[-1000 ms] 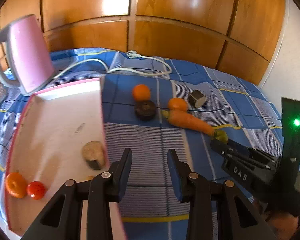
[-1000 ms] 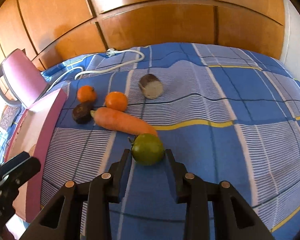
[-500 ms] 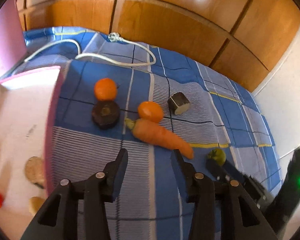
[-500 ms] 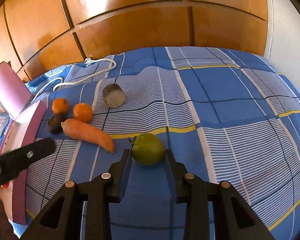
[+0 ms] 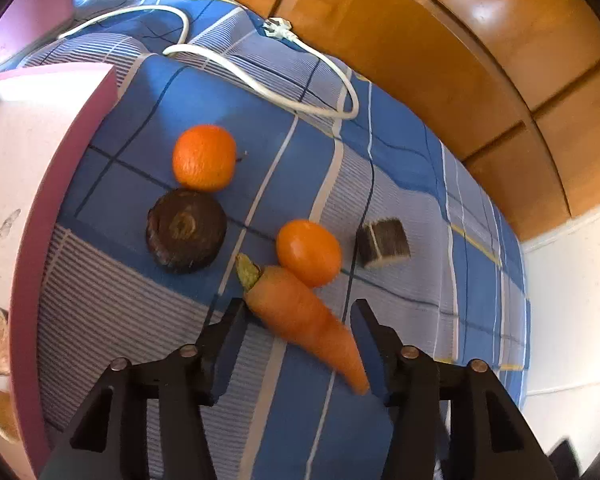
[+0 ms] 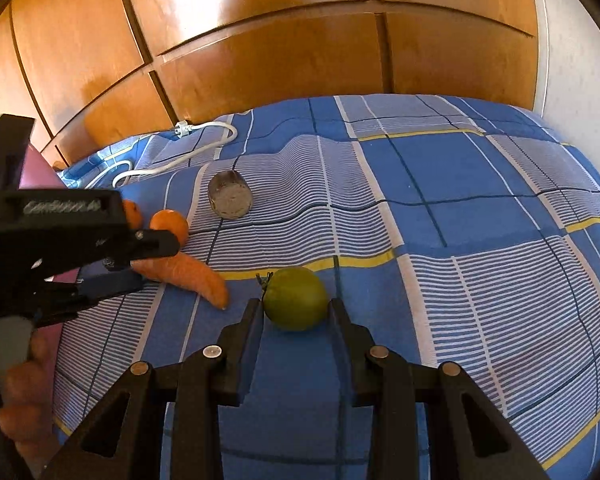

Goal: Organize fruits
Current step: 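Move left tool to the carrot and close on it while right tool holds the lime, then lift the carrot with the left tool while right tool keeps holding the lime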

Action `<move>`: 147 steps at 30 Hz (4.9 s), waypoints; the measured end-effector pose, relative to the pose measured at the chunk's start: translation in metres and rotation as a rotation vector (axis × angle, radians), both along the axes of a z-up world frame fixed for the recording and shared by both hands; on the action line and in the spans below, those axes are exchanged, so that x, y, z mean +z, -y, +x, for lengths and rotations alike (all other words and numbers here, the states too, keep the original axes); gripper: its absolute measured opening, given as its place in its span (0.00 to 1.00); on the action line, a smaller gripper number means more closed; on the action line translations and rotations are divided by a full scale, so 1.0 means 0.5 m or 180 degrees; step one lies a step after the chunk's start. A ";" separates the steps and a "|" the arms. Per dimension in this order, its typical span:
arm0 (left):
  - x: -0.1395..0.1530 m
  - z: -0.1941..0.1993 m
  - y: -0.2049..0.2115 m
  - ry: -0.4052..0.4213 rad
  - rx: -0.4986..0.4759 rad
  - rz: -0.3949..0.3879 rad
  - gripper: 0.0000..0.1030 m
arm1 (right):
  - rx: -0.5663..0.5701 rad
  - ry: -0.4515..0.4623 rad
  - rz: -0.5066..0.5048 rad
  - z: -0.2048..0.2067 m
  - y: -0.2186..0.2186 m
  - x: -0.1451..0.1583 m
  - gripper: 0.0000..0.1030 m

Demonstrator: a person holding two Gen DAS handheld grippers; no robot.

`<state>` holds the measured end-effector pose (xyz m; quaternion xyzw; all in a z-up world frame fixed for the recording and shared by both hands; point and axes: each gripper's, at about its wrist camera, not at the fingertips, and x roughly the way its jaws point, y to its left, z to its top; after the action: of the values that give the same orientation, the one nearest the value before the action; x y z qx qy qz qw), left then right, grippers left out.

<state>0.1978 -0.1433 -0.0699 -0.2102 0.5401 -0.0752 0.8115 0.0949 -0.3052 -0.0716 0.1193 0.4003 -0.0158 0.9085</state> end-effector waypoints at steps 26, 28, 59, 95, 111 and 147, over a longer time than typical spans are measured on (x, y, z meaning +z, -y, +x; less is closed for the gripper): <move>0.010 -0.075 -0.076 0.0049 -0.0293 -0.0458 0.41 | 0.0101 -0.0057 0.0023 -0.007 -0.014 0.008 0.32; 0.012 -0.090 -0.080 0.0049 -0.0367 -0.0470 0.41 | 0.0101 -0.0067 0.0037 -0.009 -0.015 0.008 0.32; 0.053 -0.136 0.017 0.0940 -0.2249 0.1357 0.58 | 0.0088 -0.0107 0.0072 -0.031 -0.010 0.007 0.32; 0.021 -0.254 -0.052 0.0690 -0.1354 0.0634 0.34 | 0.0255 -0.0208 0.0001 -0.063 -0.044 0.011 0.32; 0.009 -0.269 -0.030 0.0827 -0.1431 0.0860 0.33 | 0.0295 -0.0248 -0.0042 -0.085 -0.056 0.014 0.32; 0.102 -0.317 -0.107 0.1166 -0.1001 0.0650 0.31 | 0.0387 -0.0296 -0.0063 -0.105 -0.088 0.013 0.31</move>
<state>0.0393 -0.0900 -0.0189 -0.0235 0.4150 -0.1824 0.8911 0.0423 -0.2610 -0.0649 0.0850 0.4484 0.0299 0.8893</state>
